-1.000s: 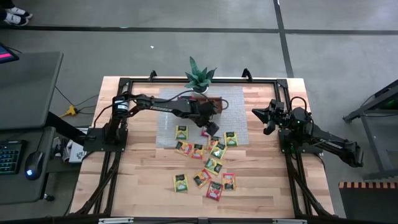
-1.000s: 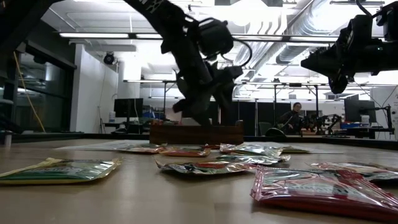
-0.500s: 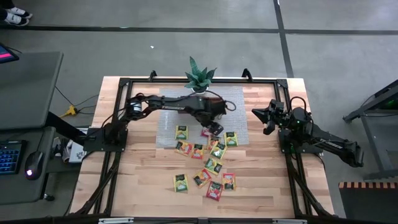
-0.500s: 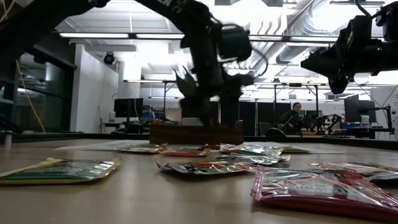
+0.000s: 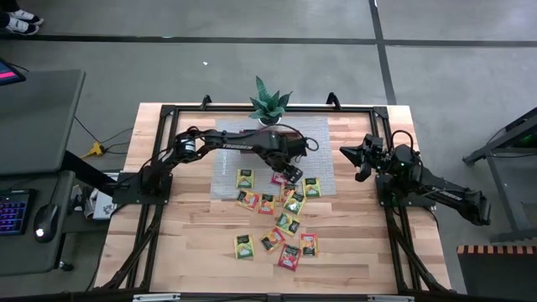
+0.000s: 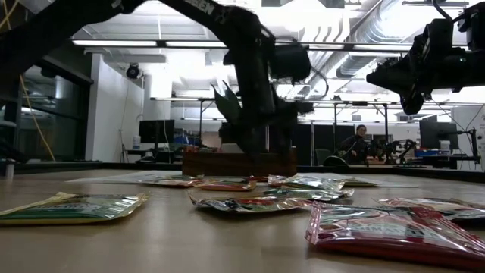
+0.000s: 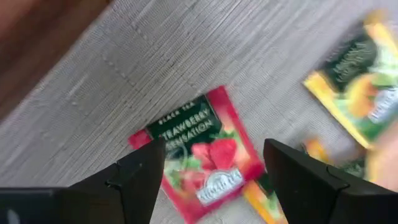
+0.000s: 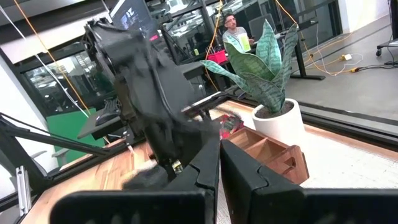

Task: Pick & Place Tea
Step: Put the red tea bag into the left section of the wooden organizer

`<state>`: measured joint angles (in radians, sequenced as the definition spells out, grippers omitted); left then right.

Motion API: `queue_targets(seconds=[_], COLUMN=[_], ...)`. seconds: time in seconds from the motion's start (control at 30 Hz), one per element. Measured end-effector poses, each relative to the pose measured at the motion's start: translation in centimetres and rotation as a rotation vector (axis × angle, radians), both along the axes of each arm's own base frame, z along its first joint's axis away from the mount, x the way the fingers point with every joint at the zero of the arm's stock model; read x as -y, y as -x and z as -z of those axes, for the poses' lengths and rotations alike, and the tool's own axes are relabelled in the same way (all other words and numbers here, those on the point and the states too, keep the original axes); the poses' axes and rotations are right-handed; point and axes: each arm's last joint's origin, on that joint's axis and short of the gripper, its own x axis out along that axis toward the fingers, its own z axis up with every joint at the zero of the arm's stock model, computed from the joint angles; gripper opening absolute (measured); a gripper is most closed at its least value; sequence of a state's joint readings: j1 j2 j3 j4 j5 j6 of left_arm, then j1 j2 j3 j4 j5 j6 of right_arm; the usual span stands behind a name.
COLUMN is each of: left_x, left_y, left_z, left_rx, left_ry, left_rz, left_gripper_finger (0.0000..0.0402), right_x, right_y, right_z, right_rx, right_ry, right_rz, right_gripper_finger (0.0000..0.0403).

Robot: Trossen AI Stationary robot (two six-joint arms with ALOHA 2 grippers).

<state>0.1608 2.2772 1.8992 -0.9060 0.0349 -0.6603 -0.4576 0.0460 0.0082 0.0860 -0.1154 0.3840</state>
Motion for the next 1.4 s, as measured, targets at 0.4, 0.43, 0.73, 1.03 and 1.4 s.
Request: queue_targets(seconds=[0.4,0.43,0.73,1.03,1.4], left_x=[0.2,0.2,0.5,0.4,0.3], left_y=[-0.2,-0.3,-0.4,-0.3,-0.2], left_z=[1.4,1.8,2.6,2.7,2.8], left_rx=[-0.036,-0.041,-0.068,-0.079,-0.080], left_ry=[0.003,0.001,-0.002,-0.028,-0.026], left_rz=[-0.022,-0.022,-0.017,-0.025,-0.025], left_gripper_finger=[0.0268,0.0268,0.0268,0.0232,0.0108], right_x=[0.0,0.0,0.0,0.0,0.0], right_y=[0.0,0.0,0.0,0.0,0.0], right_z=[0.0,0.0,0.0,0.0,0.0], right_rx=[-0.001,-0.001,0.000,0.000,0.000], right_ry=[0.000,0.000,0.000,0.000,0.000], right_rz=[-0.001,-0.001,0.000,0.000,0.000], right_gripper_finger=[0.0012,0.0012,0.0012,0.0012,0.0012])
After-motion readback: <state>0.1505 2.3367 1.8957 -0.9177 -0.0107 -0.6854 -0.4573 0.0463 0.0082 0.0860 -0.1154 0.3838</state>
